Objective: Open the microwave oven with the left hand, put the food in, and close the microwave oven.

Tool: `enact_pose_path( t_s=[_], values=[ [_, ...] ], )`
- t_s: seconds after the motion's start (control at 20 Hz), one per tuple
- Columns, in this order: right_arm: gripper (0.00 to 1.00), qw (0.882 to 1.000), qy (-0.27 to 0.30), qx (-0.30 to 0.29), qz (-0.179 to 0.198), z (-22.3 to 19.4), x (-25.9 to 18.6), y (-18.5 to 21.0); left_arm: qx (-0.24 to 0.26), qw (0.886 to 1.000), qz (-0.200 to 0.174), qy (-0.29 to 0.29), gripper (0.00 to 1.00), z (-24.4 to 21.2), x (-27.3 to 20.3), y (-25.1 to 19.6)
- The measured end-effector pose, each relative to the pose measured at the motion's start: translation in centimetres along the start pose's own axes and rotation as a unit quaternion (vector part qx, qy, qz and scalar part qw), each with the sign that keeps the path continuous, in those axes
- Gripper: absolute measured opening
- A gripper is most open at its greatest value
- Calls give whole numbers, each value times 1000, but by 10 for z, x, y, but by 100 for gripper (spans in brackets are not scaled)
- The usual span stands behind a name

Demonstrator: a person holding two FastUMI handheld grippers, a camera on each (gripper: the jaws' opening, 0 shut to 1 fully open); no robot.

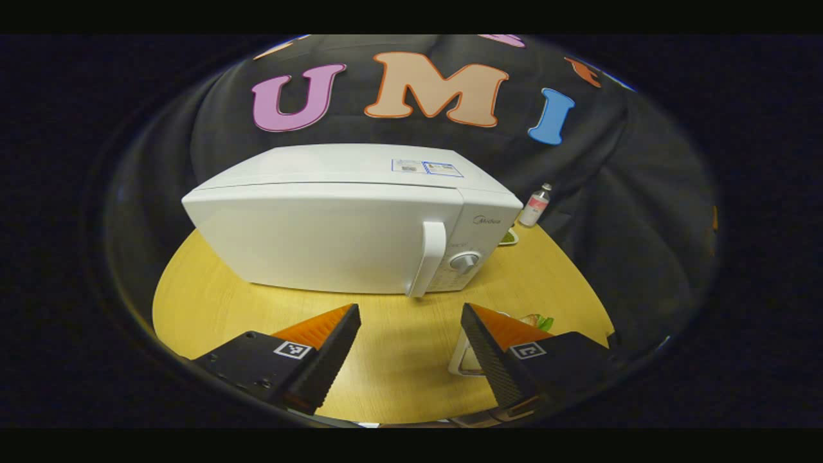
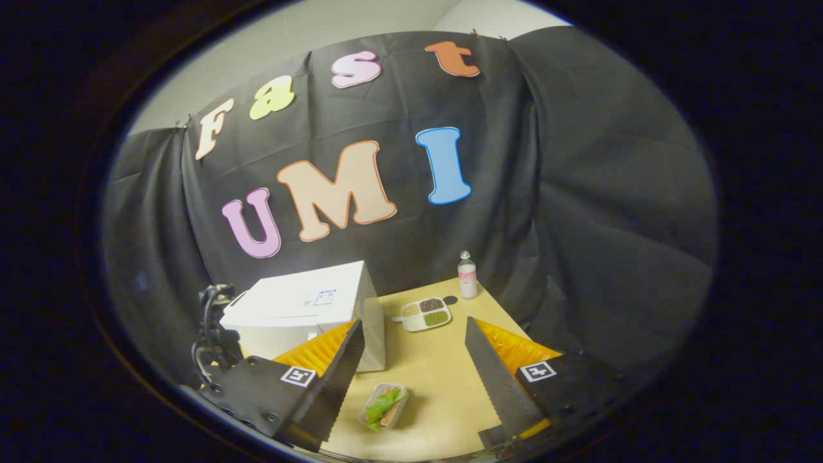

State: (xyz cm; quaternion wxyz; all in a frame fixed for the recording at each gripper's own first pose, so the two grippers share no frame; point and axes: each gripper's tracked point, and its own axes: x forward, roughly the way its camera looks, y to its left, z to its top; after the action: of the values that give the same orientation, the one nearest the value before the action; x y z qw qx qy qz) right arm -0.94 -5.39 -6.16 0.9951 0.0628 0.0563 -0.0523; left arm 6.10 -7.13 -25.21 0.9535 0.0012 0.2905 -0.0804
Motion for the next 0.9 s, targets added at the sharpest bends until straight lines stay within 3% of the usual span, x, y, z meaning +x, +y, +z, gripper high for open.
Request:
enact_pose_path(
  t_s=[0.25, 0.3, 0.55, 0.75, 0.9],
  values=[
    [99, 1000, 12, 11, -19, -15, -7, -11, 25, 999, -11, 38, 86, -13, 32, -2],
    [92, 1000, 14, 13, -23, -17, -8, -13, 24, 999, -14, 42, 82, -14, 39, -3],
    [91, 999, 19, 21, -33, -21, -9, -18, 30, 998, -10, 52, 75, -10, 70, -2],
    [91, 999, 21, 17, -29, -21, -8, -14, 20, 998, -10, 58, 51, -7, 85, -5],
    [92, 999, 22, 16, -24, -22, -6, -9, 25, 998, -7, 58, 49, -5, 96, -4]
  ],
)
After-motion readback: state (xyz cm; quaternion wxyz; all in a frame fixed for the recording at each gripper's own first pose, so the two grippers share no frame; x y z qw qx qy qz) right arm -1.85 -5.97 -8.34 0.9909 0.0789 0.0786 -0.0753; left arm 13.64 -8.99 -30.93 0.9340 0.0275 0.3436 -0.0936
